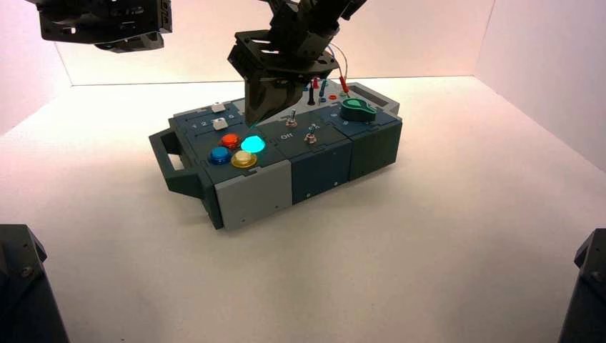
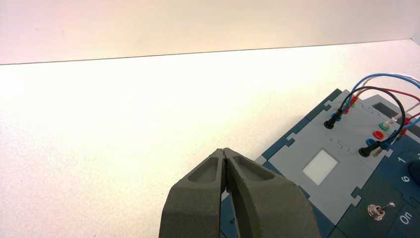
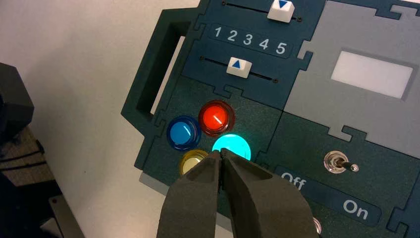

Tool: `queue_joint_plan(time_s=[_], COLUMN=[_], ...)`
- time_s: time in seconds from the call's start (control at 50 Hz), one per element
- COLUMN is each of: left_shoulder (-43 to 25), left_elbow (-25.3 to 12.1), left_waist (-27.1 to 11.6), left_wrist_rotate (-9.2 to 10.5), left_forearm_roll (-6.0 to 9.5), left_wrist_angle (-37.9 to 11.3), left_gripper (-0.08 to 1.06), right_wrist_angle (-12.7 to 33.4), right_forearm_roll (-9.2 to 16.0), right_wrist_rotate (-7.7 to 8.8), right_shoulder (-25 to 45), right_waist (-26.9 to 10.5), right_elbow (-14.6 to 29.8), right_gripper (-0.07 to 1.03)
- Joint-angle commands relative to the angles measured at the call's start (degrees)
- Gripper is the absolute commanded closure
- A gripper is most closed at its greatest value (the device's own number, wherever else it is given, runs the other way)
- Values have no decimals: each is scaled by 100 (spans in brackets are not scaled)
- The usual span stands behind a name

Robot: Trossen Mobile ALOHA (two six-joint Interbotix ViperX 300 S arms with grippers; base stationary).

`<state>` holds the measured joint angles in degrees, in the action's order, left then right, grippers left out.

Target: Push the green button with the right gripper.

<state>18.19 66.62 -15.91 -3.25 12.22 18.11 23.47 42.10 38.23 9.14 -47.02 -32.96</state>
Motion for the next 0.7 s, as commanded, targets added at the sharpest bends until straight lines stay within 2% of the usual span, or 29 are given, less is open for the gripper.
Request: queue_joint_plan(time_s=[0.02,0.34,0.7], left_shoulder=[70,62,70], left_elbow=[-149,-149,-149], left_waist=[18,18,18], left_wrist_rotate=[-9,-18,-9], left_forearm_roll=[0,0,0], left_wrist_angle=[35,35,35], left_gripper=[101,101,101], right_wrist_angle=[-97,-483,-905], right_forearm_roll=[-18,-35,-35], right_wrist_rotate=[35,35,9], right_shoulder=[-237,-598,-1002], right_waist=[-9,44,378], right_elbow=[44,-211,-571], right_gripper=[98,98,99])
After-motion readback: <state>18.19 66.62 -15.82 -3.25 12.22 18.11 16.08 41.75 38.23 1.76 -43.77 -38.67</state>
